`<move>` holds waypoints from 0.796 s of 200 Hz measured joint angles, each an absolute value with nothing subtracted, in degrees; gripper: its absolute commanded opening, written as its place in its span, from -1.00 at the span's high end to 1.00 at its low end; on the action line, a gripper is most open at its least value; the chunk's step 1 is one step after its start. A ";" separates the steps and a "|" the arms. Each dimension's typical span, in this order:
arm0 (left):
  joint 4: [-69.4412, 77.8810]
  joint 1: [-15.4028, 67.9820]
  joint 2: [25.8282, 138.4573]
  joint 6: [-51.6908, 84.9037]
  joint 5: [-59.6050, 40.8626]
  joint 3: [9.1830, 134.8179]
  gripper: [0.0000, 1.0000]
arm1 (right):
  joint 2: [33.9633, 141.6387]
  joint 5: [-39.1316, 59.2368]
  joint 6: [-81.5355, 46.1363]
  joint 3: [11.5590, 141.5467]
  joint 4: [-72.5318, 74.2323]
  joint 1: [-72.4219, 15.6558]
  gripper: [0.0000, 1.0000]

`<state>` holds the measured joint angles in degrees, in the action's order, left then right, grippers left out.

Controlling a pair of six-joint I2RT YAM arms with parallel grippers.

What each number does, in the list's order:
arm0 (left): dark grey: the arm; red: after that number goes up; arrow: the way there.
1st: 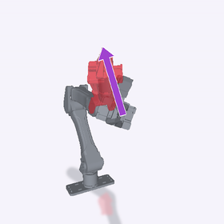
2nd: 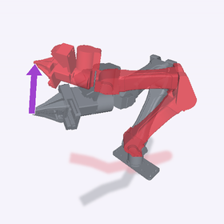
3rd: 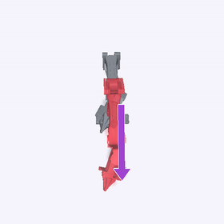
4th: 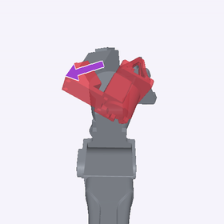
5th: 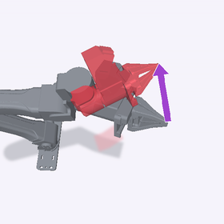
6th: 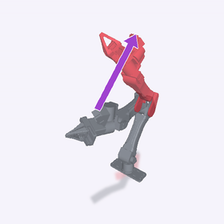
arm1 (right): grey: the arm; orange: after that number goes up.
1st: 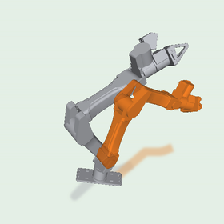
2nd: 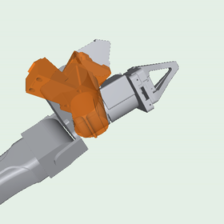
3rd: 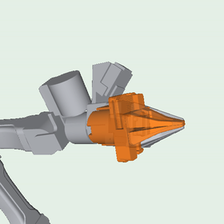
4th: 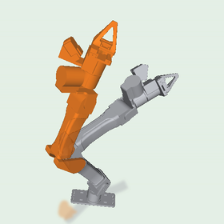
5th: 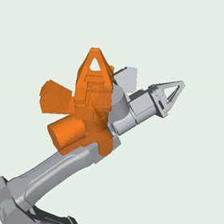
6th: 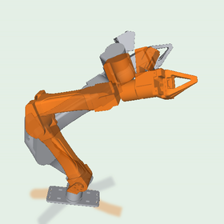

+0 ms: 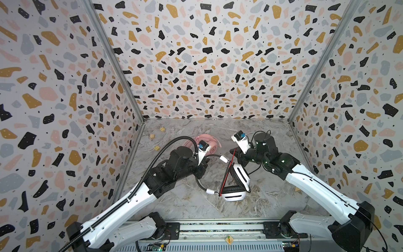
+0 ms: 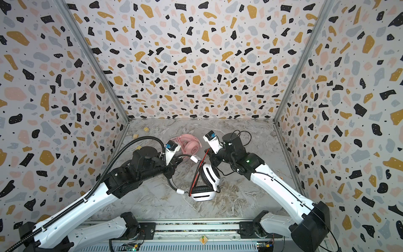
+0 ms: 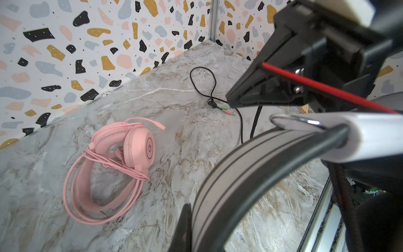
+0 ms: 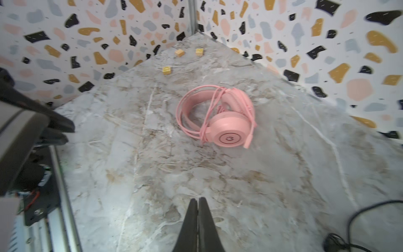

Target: Wrap the headphones

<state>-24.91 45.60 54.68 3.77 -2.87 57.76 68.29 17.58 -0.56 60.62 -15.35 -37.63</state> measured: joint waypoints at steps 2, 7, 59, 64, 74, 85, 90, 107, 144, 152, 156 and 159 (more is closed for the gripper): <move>-24.91 45.60 54.61 3.79 -2.98 57.80 1.00 | 68.29 18.00 -0.73 60.29 -14.94 -37.63 0.83; -25.10 45.58 54.59 3.86 -3.49 58.06 1.00 | 68.16 19.16 -1.19 59.42 -13.80 -37.56 0.82; -25.12 46.26 58.43 6.13 -15.53 65.71 1.00 | 67.66 27.57 -7.46 49.91 -0.89 -35.66 0.39; -24.62 46.26 58.43 6.61 -16.49 66.04 1.00 | 67.90 28.32 -7.97 49.17 0.56 -35.59 0.35; -23.59 46.26 58.35 7.46 -18.52 66.50 1.00 | 68.58 29.89 -8.78 48.03 3.27 -35.55 0.28; -22.63 46.30 58.30 8.51 -20.43 66.70 1.00 | 69.95 31.55 -9.67 47.29 6.04 -35.48 0.23; -22.24 46.30 58.30 8.97 -21.26 66.76 1.00 | 70.65 32.03 -10.09 47.11 7.18 -35.48 0.22; -22.11 46.30 58.43 9.91 -22.96 67.53 1.00 | 73.34 33.87 -11.44 46.54 11.38 -35.48 0.17; -21.82 46.30 58.85 11.42 -24.40 70.46 1.00 | 78.65 36.99 -14.39 46.02 19.75 -35.46 0.15; -21.78 46.30 58.85 11.62 -24.40 71.20 1.00 | 79.68 37.85 -15.22 45.60 21.91 -35.46 0.14; -21.74 46.30 58.85 11.68 -24.32 71.50 1.00 | 80.01 38.09 -15.44 45.32 22.90 -35.46 0.15; -21.78 46.30 58.85 11.73 -24.10 71.72 1.00 | 80.34 38.35 -15.75 44.93 23.97 -35.46 0.15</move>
<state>-21.78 46.30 58.85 11.73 -24.10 71.72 80.34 38.35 -15.75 44.93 23.97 -35.46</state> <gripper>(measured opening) 0.072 0.426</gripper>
